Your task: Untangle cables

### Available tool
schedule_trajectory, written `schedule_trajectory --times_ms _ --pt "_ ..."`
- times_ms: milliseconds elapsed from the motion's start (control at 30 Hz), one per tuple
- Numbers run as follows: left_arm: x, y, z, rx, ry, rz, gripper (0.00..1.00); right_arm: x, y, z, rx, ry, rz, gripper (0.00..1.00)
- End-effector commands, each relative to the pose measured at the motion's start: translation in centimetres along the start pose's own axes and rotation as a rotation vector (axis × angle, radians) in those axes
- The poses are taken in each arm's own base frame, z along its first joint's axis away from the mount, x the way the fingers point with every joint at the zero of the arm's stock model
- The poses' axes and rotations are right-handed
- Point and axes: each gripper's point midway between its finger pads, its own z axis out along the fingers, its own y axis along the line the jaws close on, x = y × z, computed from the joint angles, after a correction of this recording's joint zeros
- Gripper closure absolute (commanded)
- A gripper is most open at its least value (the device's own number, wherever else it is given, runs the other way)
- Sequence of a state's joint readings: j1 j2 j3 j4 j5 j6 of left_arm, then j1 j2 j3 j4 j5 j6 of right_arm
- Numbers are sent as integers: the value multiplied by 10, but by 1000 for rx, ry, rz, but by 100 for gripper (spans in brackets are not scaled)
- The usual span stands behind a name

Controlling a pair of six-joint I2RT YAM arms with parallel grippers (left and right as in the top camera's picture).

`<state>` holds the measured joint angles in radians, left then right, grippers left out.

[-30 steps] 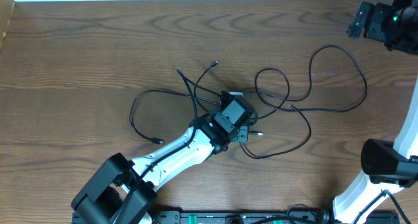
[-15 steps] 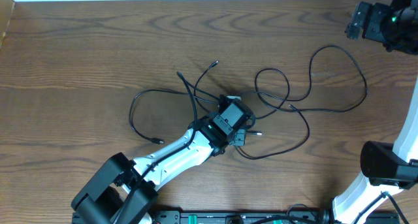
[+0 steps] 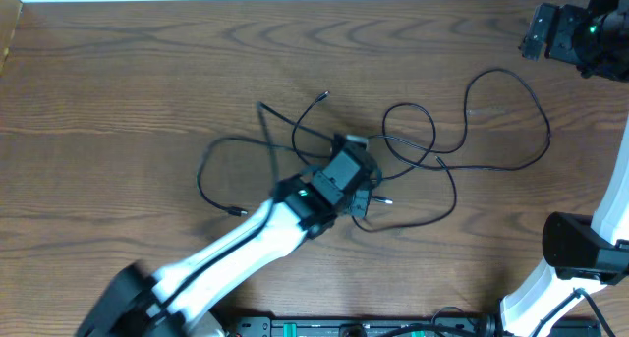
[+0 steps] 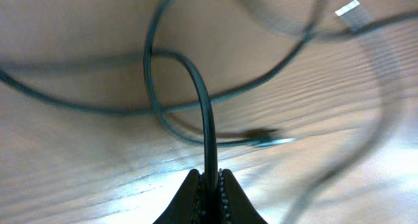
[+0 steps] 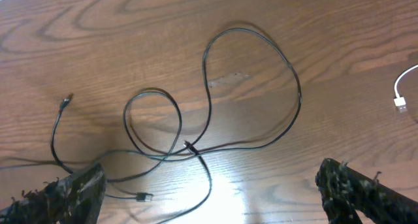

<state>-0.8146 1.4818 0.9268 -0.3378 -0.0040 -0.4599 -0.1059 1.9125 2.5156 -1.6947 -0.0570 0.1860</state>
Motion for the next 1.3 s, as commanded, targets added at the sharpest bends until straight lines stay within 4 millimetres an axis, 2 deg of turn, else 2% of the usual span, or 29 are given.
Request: schedule_trajectory --times_ms 0,67,167,367,567,700,800,900,1000,1067,1267 --pt "-66 -30 -83 102 -234 90 93 2 4 -11 -9 -21 -29 1" --pt "-84 -33 -123 122 -322 100 93 2 4 -11 -10 -21 -28 1" --pt "-106 -27 -183 107 -468 82 92 2 4 -11 -10 -21 -28 1" --pt "-129 -26 -299 195 -746 80 93 2 4 -11 -10 -21 -29 1" --pt "-133 -25 -398 321 -1012 74 92 2 4 -11 -10 -21 -29 1" --pt "-125 -30 -447 422 -1145 121 93 2 4 -11 -9 -21 -36 1" --pt "-120 -22 -462 380 -1200 160 93 2 4 -11 -9 -21 -36 1" --pt "-125 9 -455 210 -1206 66 93 2 4 -11 -9 -21 -36 1" --pt "-127 53 -432 -85 -1154 -17 92 2 4 -11 -9 -22 -36 1" --pt "-128 74 -415 -259 -1097 -46 93 2 4 -11 -9 -22 -35 1" --pt "-143 86 -357 -573 -903 89 93 2 4 -11 -10 -21 -35 1"
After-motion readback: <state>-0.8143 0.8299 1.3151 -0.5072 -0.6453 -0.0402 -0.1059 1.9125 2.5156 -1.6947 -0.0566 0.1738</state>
